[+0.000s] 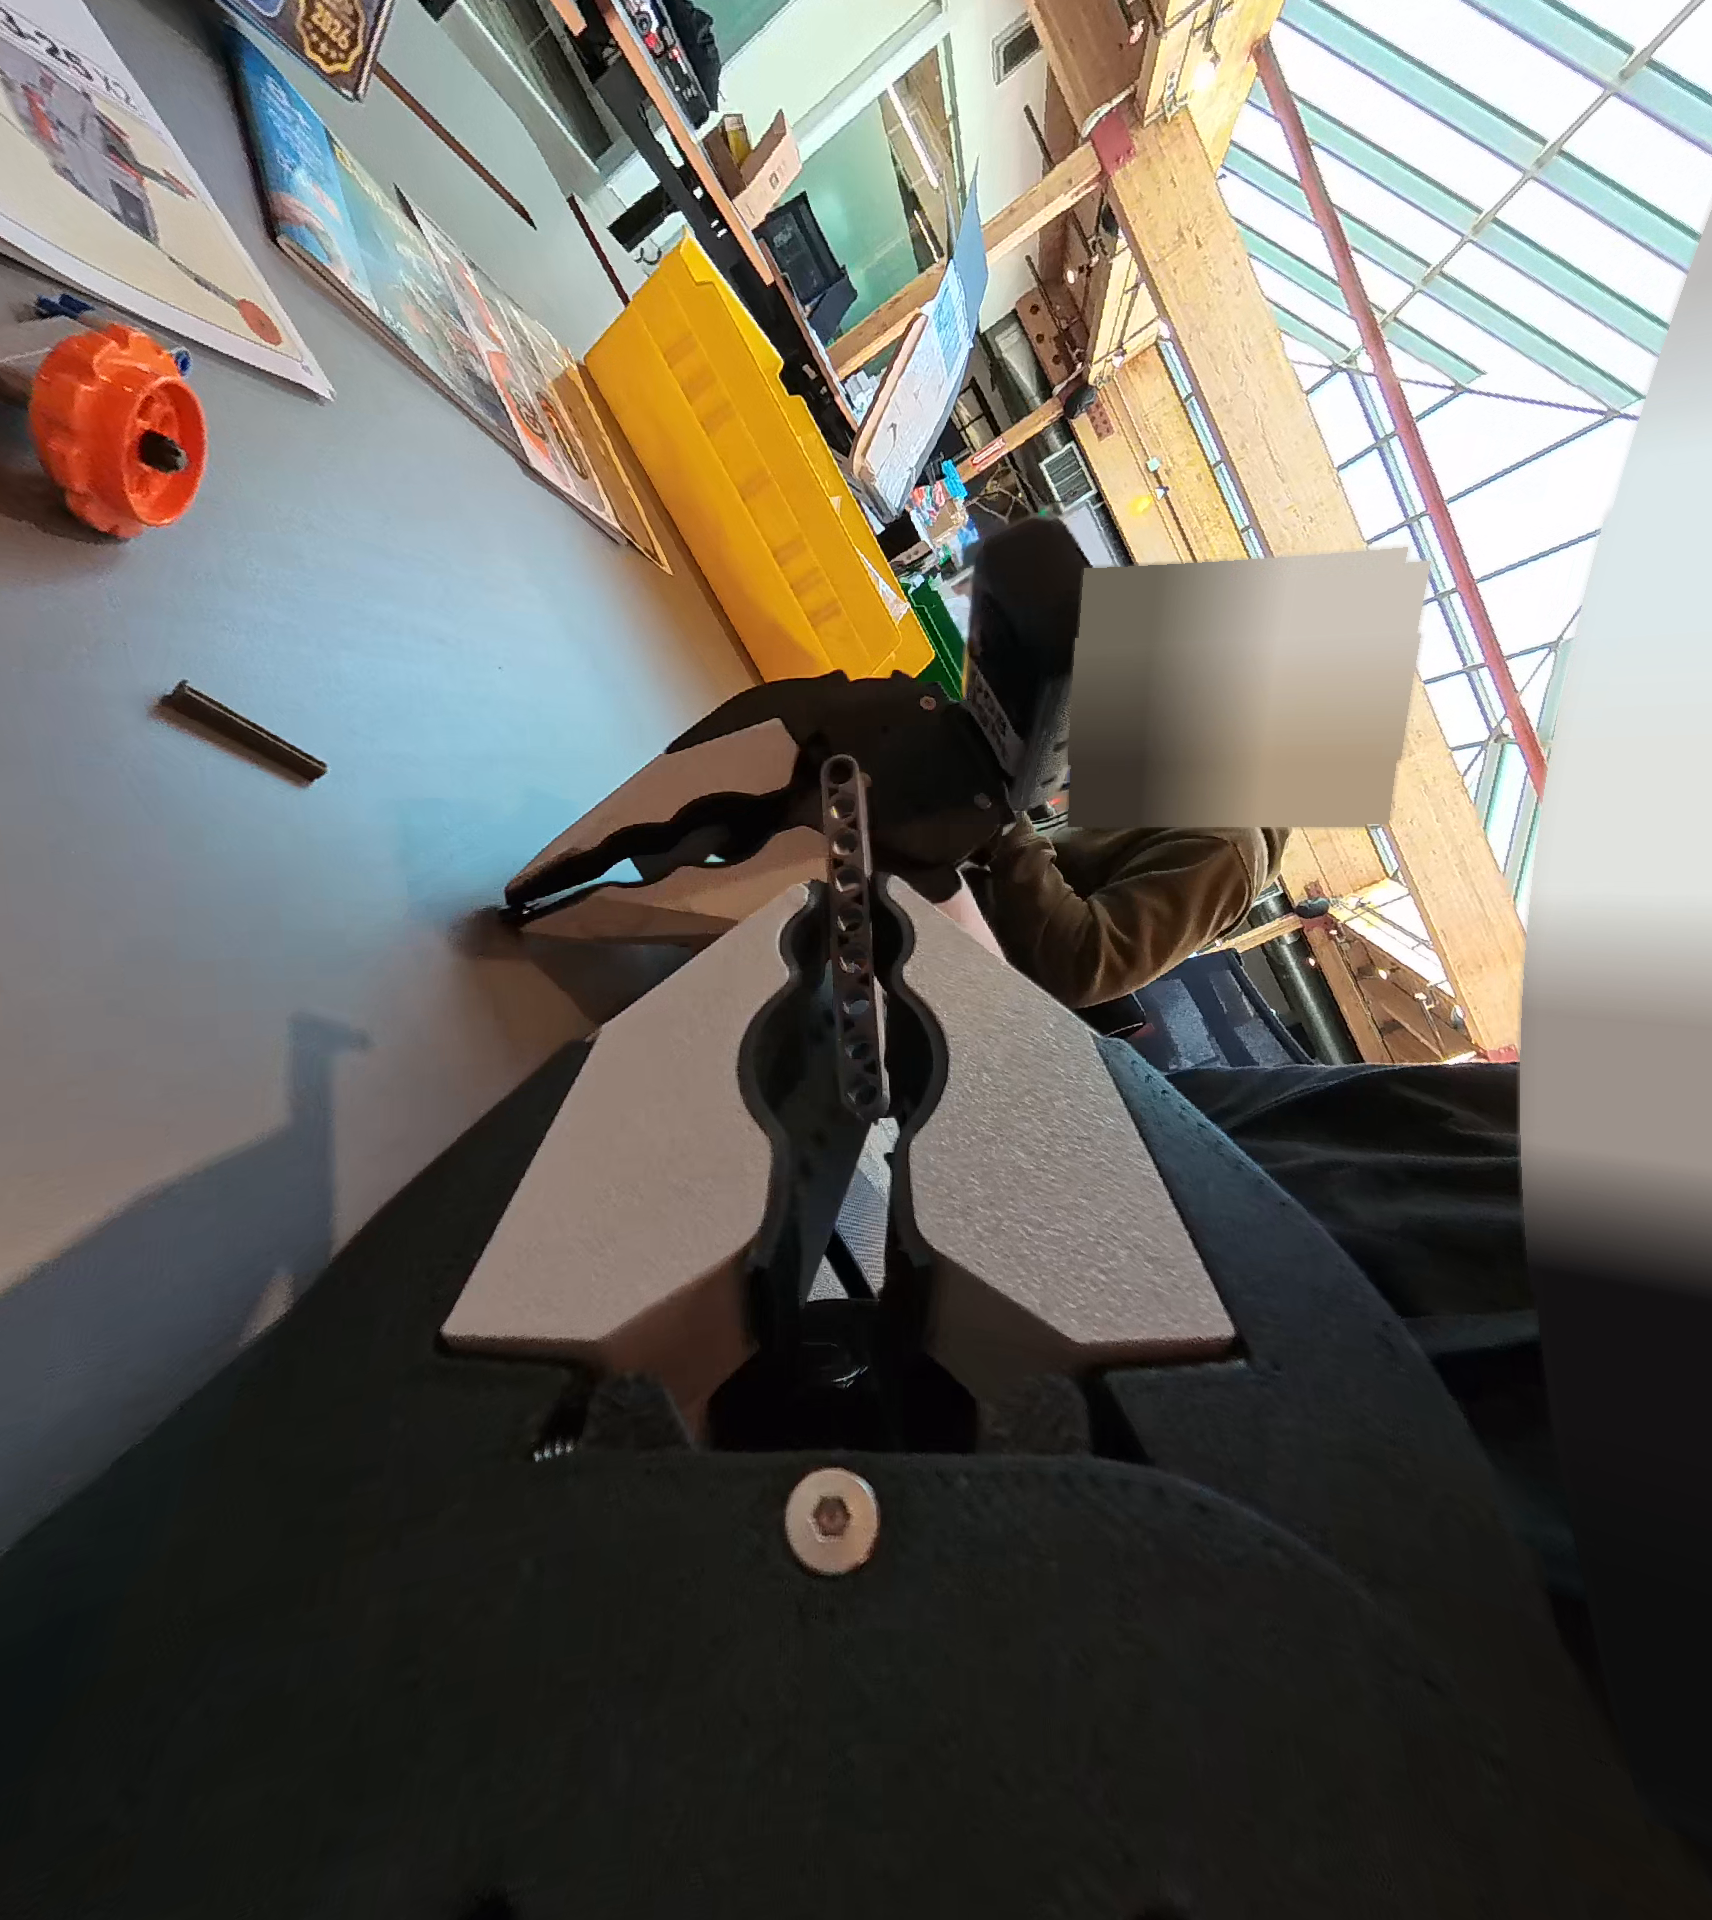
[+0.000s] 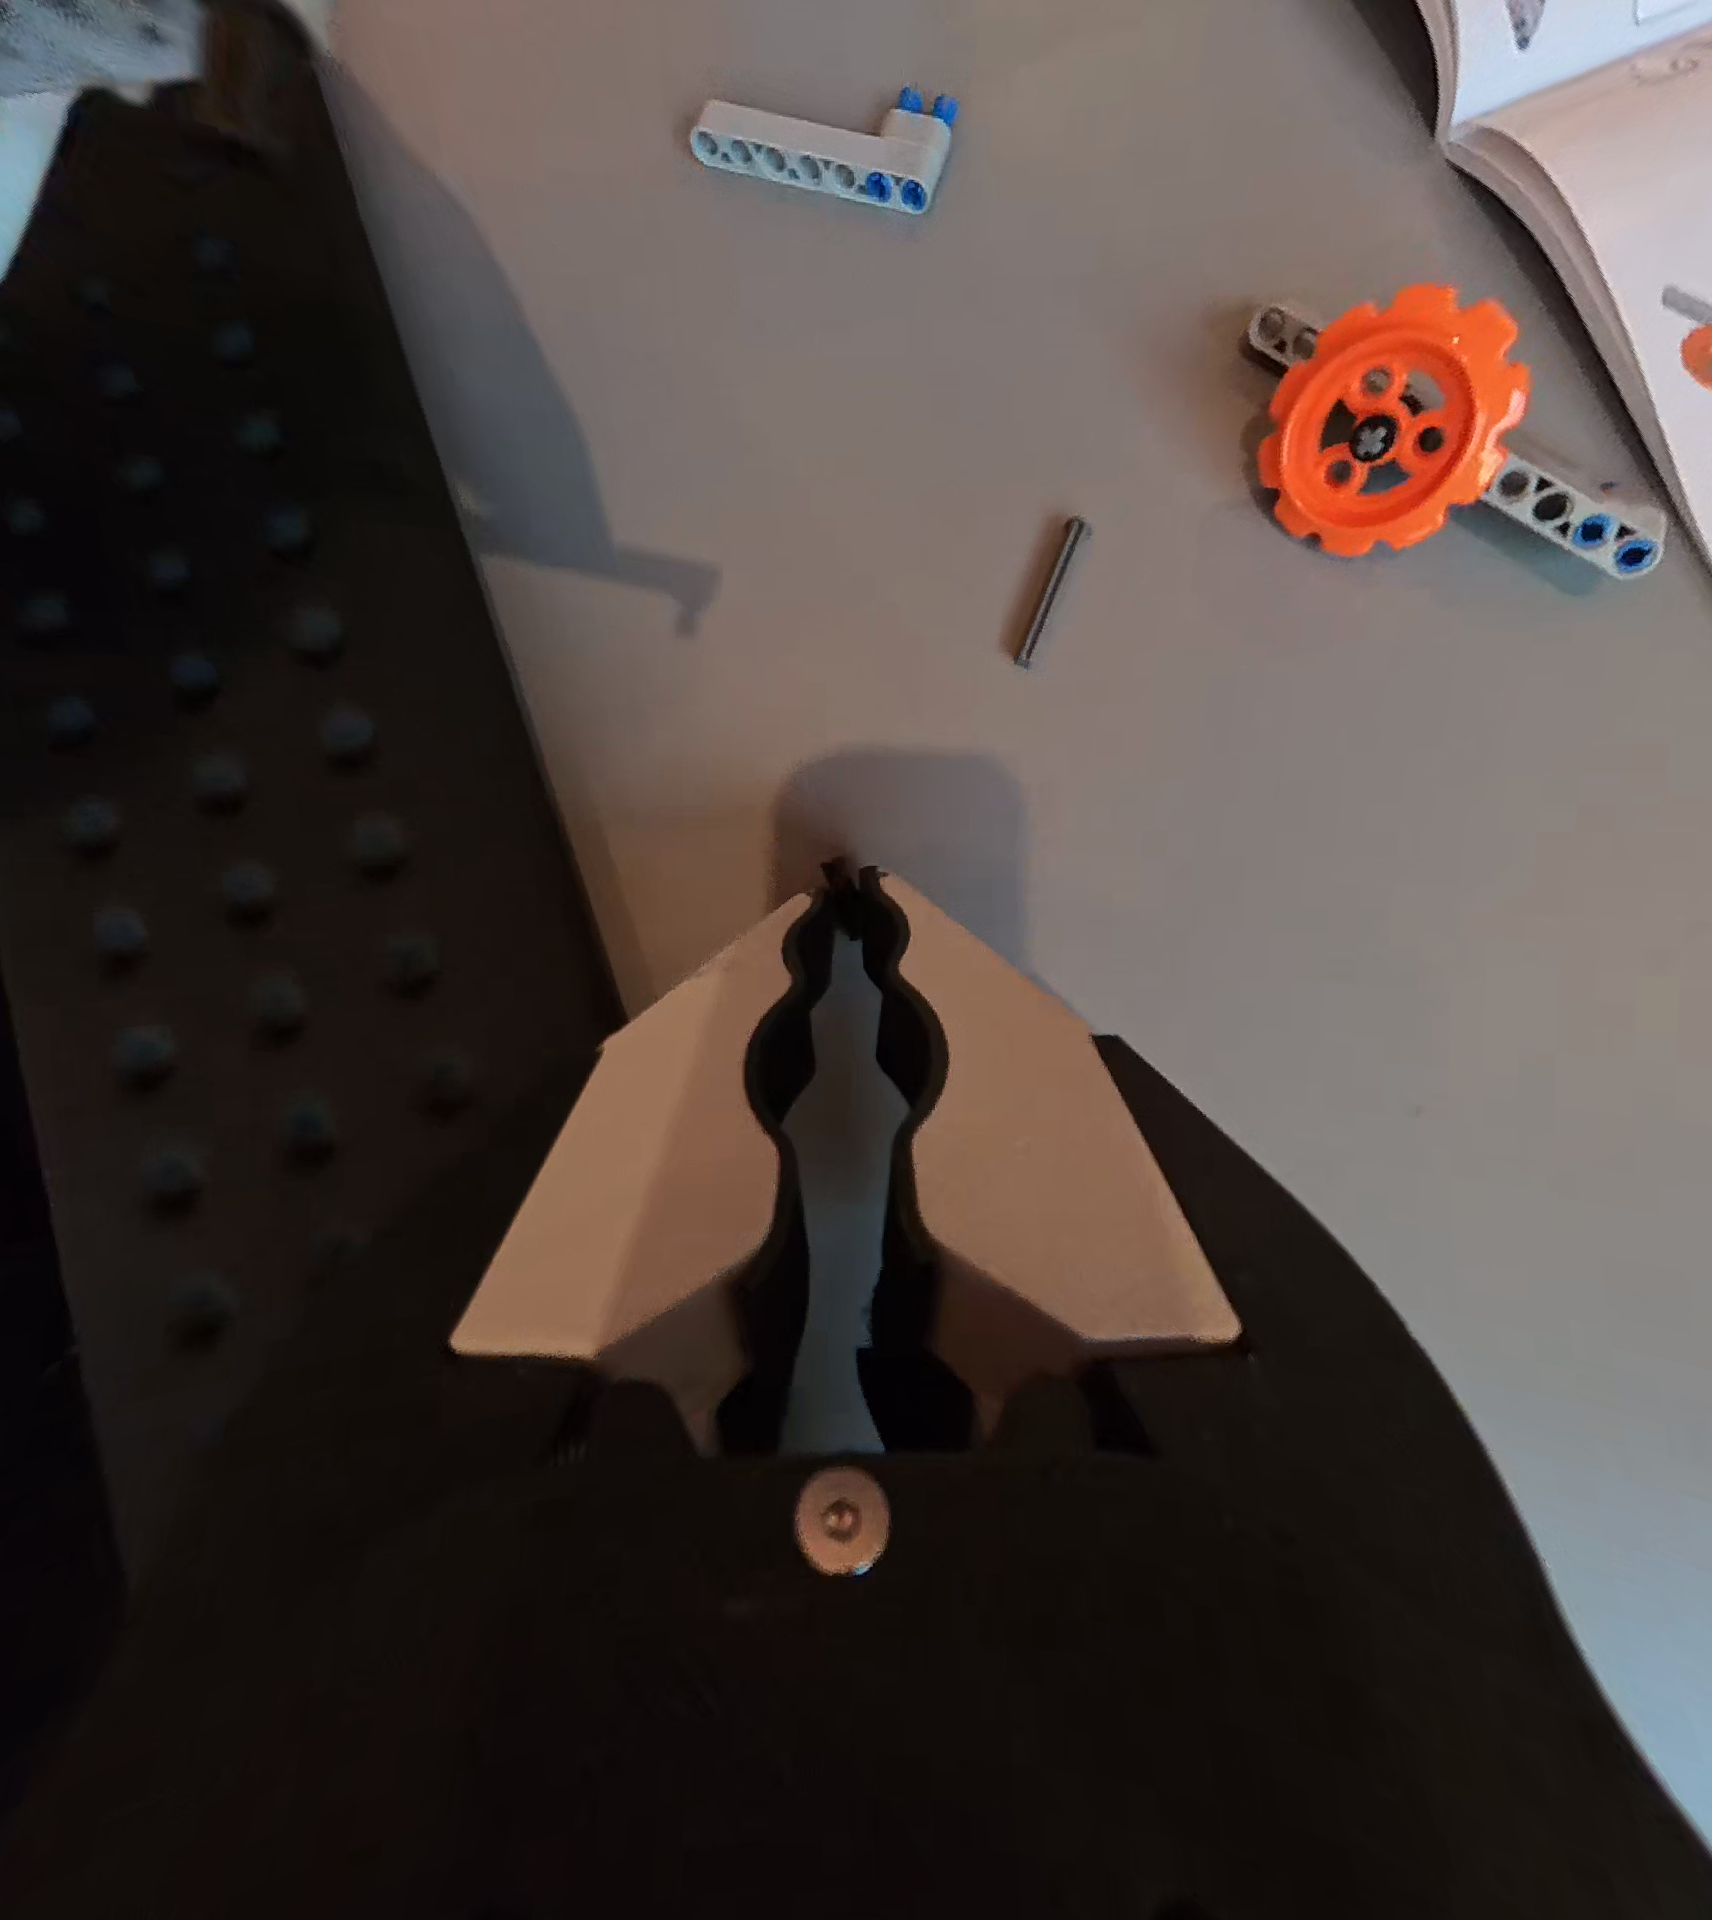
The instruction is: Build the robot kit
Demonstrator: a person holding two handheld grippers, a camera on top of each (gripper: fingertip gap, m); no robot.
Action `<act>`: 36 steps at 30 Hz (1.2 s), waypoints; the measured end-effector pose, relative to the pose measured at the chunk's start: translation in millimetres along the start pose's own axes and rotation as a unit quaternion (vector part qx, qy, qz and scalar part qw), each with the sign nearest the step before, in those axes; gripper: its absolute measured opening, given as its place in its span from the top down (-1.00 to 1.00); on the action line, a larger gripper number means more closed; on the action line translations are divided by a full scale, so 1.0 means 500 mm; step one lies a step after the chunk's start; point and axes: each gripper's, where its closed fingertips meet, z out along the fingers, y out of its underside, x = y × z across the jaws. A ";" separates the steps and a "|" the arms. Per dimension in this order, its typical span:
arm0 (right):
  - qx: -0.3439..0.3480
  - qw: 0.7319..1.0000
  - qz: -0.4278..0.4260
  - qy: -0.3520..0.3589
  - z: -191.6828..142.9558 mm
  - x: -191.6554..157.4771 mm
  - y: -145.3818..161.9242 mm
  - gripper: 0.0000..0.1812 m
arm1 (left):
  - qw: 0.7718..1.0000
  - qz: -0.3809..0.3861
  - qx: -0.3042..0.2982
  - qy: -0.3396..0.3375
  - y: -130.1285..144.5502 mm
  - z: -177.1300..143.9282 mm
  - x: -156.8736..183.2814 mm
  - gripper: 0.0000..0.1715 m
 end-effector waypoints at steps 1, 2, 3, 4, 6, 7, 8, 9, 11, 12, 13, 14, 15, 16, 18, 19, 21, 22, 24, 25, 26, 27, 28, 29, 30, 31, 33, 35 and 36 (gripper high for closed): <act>0.005 1.000 -0.012 0.000 -0.002 -0.002 -0.002 0.96 | 1.000 -0.001 0.000 -0.004 0.000 0.000 -0.005 0.93; 0.022 0.999 -0.025 0.004 -0.006 -0.004 -0.012 0.96 | 1.000 -0.002 0.000 -0.009 0.000 0.001 -0.011 0.93; 0.040 0.999 -0.033 0.010 -0.012 -0.006 -0.023 0.96 | 1.000 -0.003 0.001 -0.014 0.000 0.002 -0.017 0.93; 0.053 0.998 -0.037 0.010 -0.018 -0.010 -0.032 0.96 | 1.000 -0.004 0.005 -0.019 -0.001 0.003 -0.024 0.93; 0.076 0.996 -0.049 0.005 -0.028 -0.023 -0.048 0.96 | 1.000 -0.008 0.011 -0.027 -0.002 0.006 -0.037 0.93; 0.090 0.994 -0.061 -0.002 -0.034 -0.034 -0.057 0.96 | 0.999 -0.011 0.014 -0.030 -0.002 0.008 -0.043 0.93; 0.104 0.992 -0.071 -0.001 -0.040 -0.041 -0.066 0.96 | 0.999 -0.014 0.017 -0.032 -0.001 0.011 -0.048 0.93; 0.116 0.990 -0.080 0.007 -0.046 -0.043 -0.075 0.96 | 0.999 -0.016 0.020 -0.034 -0.001 0.014 -0.053 0.93; 0.132 0.987 -0.092 0.021 -0.058 -0.047 -0.090 0.96 | 0.999 -0.018 0.028 -0.037 -0.001 0.019 -0.060 0.93; 0.139 0.986 -0.091 0.024 -0.063 -0.048 -0.097 0.96 | 0.999 -0.019 0.032 -0.038 -0.001 0.021 -0.062 0.93; 0.146 0.985 -0.087 0.020 -0.067 -0.054 -0.102 0.96 | 0.998 -0.021 0.036 -0.037 -0.001 0.022 -0.064 0.93; 0.154 0.985 -0.082 0.015 -0.070 -0.059 -0.108 0.96 | 0.998 -0.024 0.042 -0.035 -0.003 0.023 -0.065 0.93; 0.162 0.984 -0.076 0.014 -0.073 -0.062 -0.112 0.96 | 0.998 -0.028 0.049 -0.033 -0.005 0.022 -0.066 0.93; 0.167 0.983 -0.072 0.014 -0.076 -0.064 -0.115 0.96 | 0.998 -0.032 0.055 -0.031 -0.008 0.022 -0.067 0.93; 0.178 0.982 -0.064 0.019 -0.080 -0.064 -0.121 0.96 | 0.997 -0.038 0.065 -0.030 -0.011 0.019 -0.069 0.93; 0.186 0.981 -0.058 0.020 -0.082 -0.064 -0.125 0.96 | 0.996 -0.041 0.069 -0.030 -0.012 0.019 -0.070 0.93; 0.199 0.978 -0.046 0.031 -0.085 -0.059 -0.133 0.96 | 0.995 -0.053 0.076 -0.022 -0.013 0.020 -0.068 0.93; 0.205 0.977 -0.044 0.041 -0.085 -0.055 -0.137 0.96 | 0.995 -0.063 0.081 -0.013 -0.014 0.021 -0.066 0.93; 0.213 0.975 -0.034 0.047 -0.084 -0.055 -0.144 0.96 | 0.992 -0.089 0.092 0.006 -0.016 0.023 -0.063 0.94; 0.218 0.974 -0.029 0.054 -0.083 -0.053 -0.148 0.96 | 0.990 -0.100 0.097 0.013 -0.017 0.024 -0.063 0.94; 0.221 0.973 -0.026 0.064 -0.083 -0.050 -0.149 0.96 | 0.989 -0.109 0.103 0.018 -0.019 0.025 -0.064 0.94; 0.219 0.972 -0.026 0.076 -0.081 -0.046 -0.148 0.96 | 0.987 -0.115 0.107 0.020 -0.021 0.025 -0.065 0.94; 0.219 0.971 -0.027 0.089 -0.080 -0.042 -0.148 0.96 | 0.987 -0.118 0.110 0.020 -0.022 0.025 -0.067 0.94; 0.222 0.970 -0.027 0.100 -0.081 -0.039 -0.149 0.96 | 0.986 -0.120 0.111 0.018 -0.022 0.026 -0.068 0.94; 0.224 0.968 -0.025 0.106 -0.081 -0.038 -0.150 0.96 | 0.986 -0.120 0.113 0.015 -0.023 0.026 -0.070 0.94; 0.227 0.967 -0.024 0.114 -0.081 -0.037 -0.152 0.96 | 0.986 -0.119 0.114 0.011 -0.024 0.027 -0.072 0.94; 0.228 0.965 -0.027 0.129 -0.079 -0.036 -0.154 0.96 | 0.986 -0.116 0.118 0.003 -0.024 0.030 -0.076 0.94; 0.229 0.962 -0.033 0.146 -0.077 -0.033 -0.155 0.96 | 0.986 -0.113 0.121 -0.005 -0.024 0.033 -0.078 0.94; 0.226 0.961 -0.038 0.154 -0.075 -0.032 -0.154 0.96 | 0.986 -0.112 0.124 -0.008 -0.024 0.035 -0.079 0.94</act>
